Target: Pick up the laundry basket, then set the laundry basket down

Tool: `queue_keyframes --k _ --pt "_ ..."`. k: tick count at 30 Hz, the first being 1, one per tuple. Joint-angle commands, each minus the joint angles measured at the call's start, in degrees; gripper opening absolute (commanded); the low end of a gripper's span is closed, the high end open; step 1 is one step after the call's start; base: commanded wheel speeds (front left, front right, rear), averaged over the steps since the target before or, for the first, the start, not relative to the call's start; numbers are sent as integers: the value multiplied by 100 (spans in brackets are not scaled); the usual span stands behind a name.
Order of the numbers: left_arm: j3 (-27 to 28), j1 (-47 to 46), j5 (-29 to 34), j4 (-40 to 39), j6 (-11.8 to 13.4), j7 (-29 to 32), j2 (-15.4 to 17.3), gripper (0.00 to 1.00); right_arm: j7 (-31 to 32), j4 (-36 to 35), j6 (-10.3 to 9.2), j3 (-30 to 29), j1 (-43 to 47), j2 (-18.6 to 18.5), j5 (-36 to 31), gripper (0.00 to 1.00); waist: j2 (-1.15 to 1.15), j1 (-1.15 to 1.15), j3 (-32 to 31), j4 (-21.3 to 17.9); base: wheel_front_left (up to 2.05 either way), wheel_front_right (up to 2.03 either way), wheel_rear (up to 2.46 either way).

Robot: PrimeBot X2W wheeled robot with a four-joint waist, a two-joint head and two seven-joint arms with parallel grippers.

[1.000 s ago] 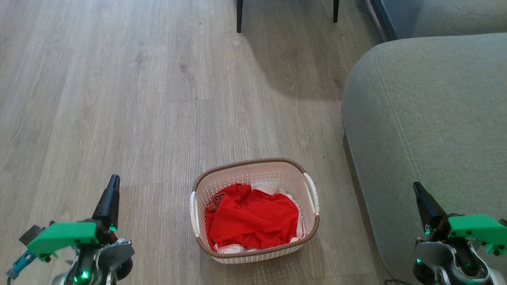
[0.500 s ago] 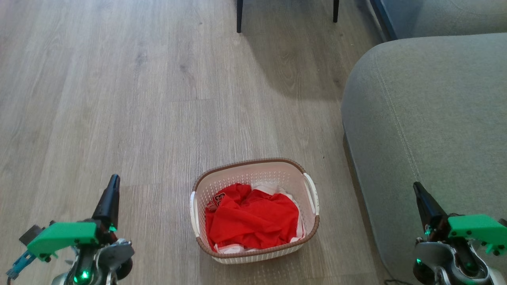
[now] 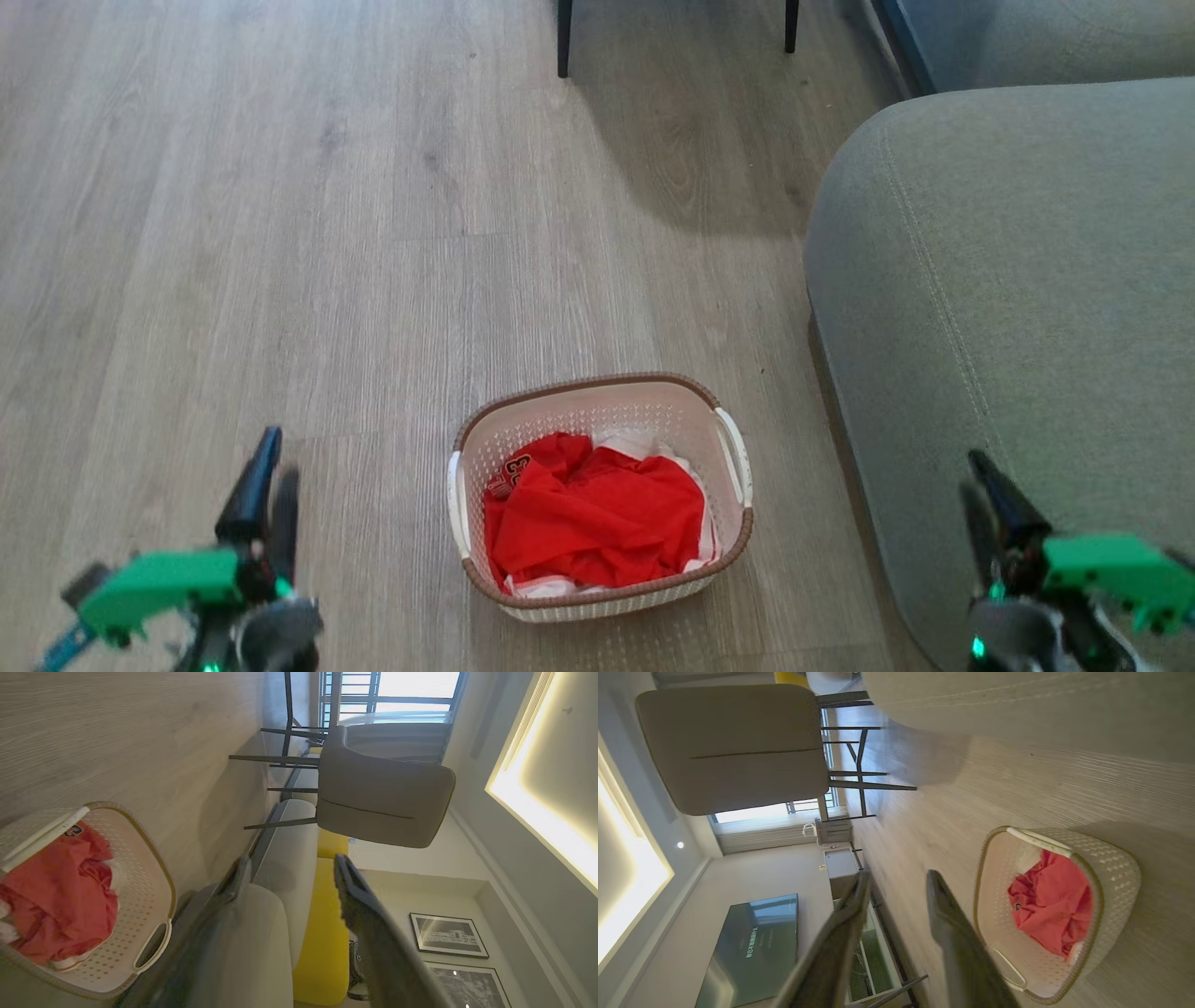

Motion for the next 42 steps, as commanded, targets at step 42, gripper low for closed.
queue_keyframes --k 42 --pt "-475 200 1498 -671 253 -678 11 100 -677 -245 -3 691 -8 -24 -1196 100 0 0 -98 -3 0 0 0"
